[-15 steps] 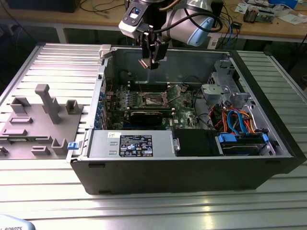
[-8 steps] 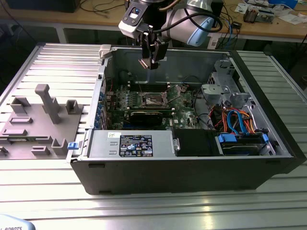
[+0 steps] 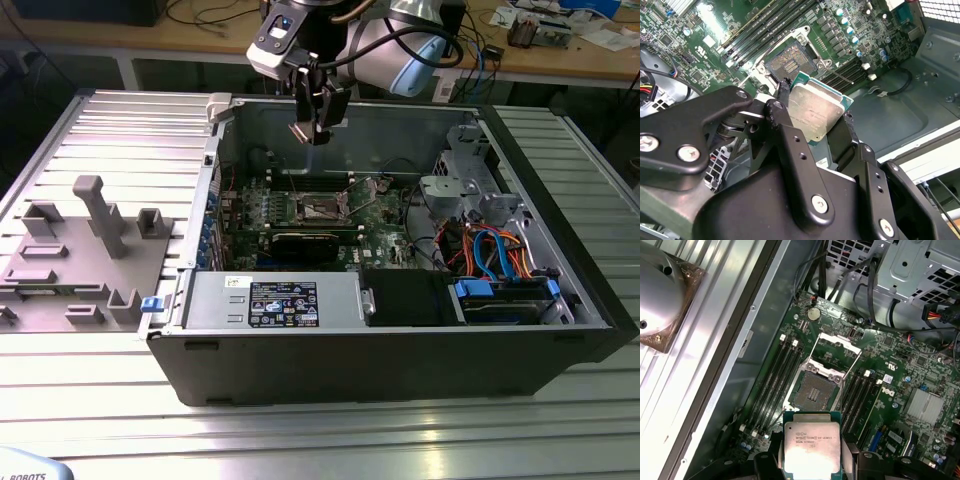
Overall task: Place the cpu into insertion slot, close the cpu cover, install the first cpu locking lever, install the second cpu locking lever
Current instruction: 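Place the cpu into insertion slot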
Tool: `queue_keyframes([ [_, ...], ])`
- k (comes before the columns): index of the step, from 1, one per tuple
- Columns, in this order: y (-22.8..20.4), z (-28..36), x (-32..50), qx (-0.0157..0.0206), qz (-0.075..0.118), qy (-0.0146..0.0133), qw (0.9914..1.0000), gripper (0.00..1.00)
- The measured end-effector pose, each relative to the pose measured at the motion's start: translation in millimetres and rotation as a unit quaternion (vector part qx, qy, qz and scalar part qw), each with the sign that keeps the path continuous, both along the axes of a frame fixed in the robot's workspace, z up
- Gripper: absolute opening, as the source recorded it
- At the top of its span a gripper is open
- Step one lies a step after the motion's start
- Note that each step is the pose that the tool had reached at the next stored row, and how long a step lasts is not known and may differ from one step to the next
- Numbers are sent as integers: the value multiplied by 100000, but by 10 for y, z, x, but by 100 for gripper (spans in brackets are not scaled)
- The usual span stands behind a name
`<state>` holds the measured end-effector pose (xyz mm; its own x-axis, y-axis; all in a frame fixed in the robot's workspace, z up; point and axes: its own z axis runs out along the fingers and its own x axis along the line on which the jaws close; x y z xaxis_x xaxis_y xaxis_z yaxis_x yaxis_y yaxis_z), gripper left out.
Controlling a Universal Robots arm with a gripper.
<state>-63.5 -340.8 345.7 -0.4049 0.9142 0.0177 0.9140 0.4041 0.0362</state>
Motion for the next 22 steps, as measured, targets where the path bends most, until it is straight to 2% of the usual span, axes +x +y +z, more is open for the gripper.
queue_keyframes([
  [22,0,-6,0,-11,-2097,2,99978,55],
])
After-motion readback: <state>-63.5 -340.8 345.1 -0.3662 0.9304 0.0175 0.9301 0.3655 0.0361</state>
